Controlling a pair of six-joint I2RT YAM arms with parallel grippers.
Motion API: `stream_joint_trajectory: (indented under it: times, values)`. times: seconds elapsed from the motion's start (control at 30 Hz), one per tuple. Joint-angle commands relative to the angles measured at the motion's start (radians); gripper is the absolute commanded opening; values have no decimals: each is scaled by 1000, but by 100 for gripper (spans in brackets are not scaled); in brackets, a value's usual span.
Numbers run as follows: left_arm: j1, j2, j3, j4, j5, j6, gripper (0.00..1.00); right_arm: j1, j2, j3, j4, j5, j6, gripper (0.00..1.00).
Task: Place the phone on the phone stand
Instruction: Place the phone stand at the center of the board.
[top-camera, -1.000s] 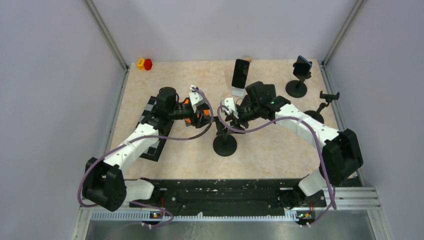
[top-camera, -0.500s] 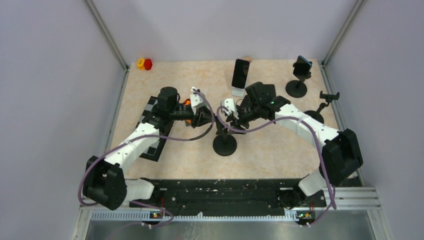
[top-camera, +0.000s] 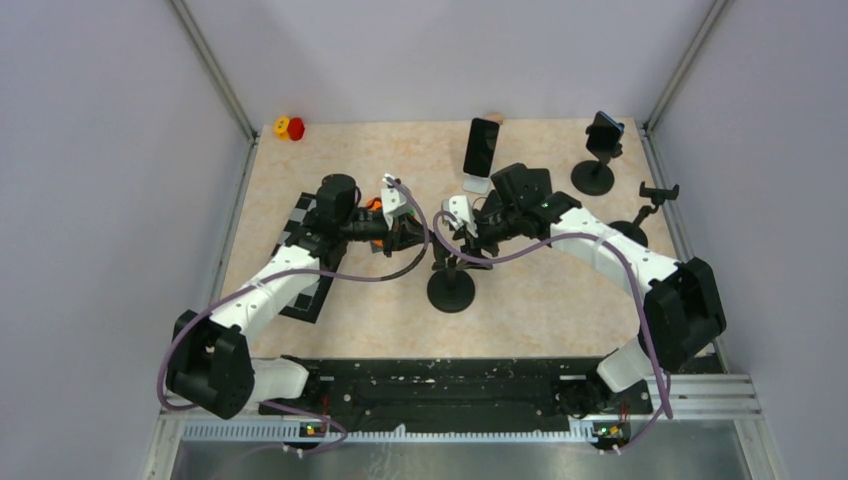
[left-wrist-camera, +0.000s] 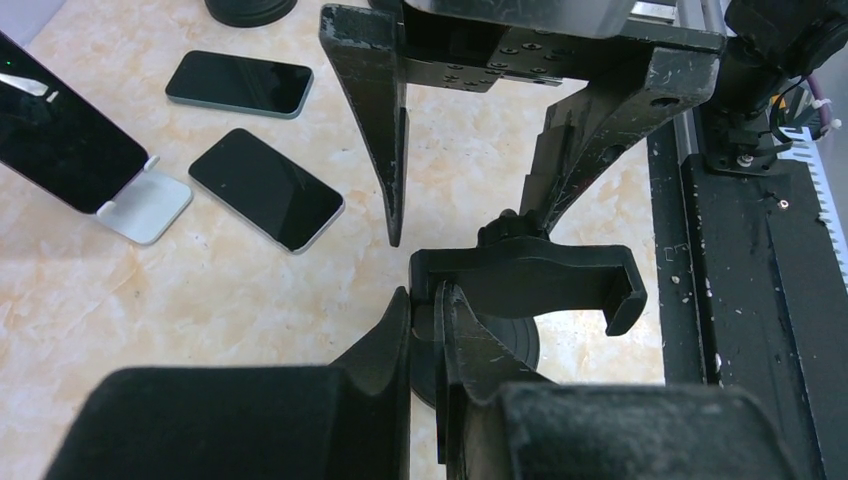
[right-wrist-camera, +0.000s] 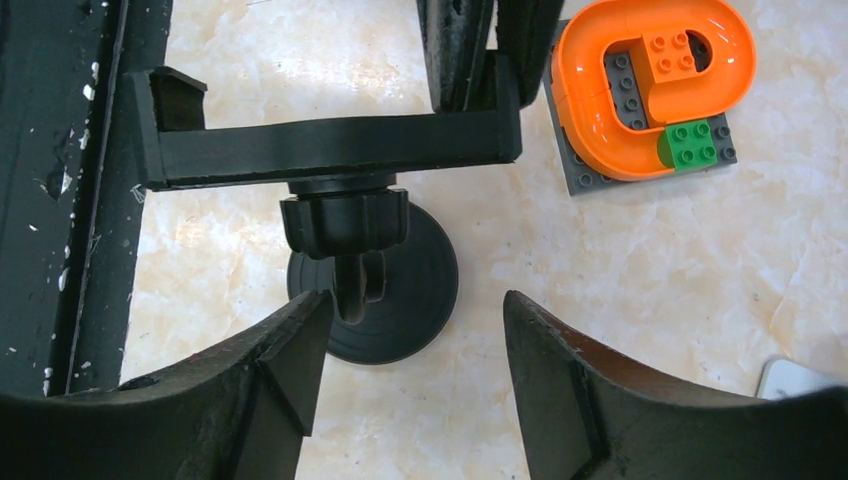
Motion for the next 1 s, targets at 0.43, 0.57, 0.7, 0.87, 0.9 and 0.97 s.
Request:
stream_joint_trajectory:
  times: [0.43, 0.57, 0.7, 0.87, 0.9, 0.97]
  values:
    - [-10, -96, -71, 85, -160, -117, 0, -105, -97, 21, 89, 15, 63, 97]
    - [-16, -110, -86, 141, -269, -181, 0, -133, -114, 7, 121, 23, 84, 98]
    - [-31, -122, -93, 156, -367, -232, 0, -149, -111, 5, 132, 46, 91, 98]
    - [-81, -155, -99, 131, -488, -239, 0, -159, -106, 2, 148, 88, 95, 99]
    - [-96, -162, -100, 121, -506, -236, 0, -162, -105, 0, 149, 92, 96, 99]
    - [-121, -178, -99, 108, -529, -234, 0, -171, -105, -2, 156, 98, 100, 99]
